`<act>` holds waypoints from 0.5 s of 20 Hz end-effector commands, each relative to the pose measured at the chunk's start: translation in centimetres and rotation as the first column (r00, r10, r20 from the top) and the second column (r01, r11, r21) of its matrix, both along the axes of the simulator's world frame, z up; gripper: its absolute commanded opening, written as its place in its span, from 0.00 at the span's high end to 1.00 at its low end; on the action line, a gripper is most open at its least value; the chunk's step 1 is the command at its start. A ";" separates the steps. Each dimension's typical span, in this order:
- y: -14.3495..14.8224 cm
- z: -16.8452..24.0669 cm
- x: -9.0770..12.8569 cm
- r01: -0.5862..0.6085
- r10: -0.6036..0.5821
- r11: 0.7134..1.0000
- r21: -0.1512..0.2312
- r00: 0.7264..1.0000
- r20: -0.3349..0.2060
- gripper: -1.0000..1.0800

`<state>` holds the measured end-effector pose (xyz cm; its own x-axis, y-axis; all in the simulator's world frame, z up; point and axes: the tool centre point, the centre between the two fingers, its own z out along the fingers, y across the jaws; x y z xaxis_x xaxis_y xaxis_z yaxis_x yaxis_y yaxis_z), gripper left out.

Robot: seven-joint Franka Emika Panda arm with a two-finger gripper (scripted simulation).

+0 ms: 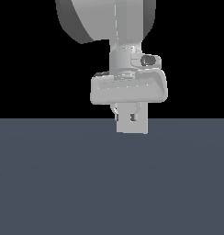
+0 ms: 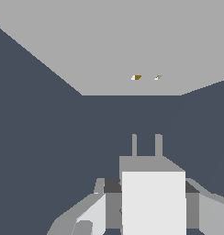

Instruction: Plug the charger into the wall socket.

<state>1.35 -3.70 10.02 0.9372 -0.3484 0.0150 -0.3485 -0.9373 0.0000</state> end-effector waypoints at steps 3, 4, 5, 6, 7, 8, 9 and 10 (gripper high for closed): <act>0.0 0.0 0.0 -0.001 0.001 1.000 0.000 1.000 0.000 1.00; 0.0 0.0 0.0 -0.001 0.001 1.000 0.000 1.000 0.000 1.00; 0.0 0.0 0.0 -0.001 0.001 1.000 0.000 1.000 0.000 1.00; 0.0 0.0 0.0 -0.001 0.001 1.000 0.000 1.000 0.000 1.00; 0.0 0.0 0.0 -0.001 0.001 1.000 0.000 1.000 0.000 1.00; -0.1 0.0 0.1 -0.001 0.001 1.000 0.000 1.000 0.000 1.00; -0.1 0.0 0.2 -0.001 0.001 1.000 0.000 1.000 0.000 1.00; -0.2 0.0 0.4 -0.001 0.001 1.000 0.000 1.000 0.000 1.00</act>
<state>1.55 -3.77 9.99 0.9375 -0.3477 0.0144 -0.3478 -0.9376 0.0001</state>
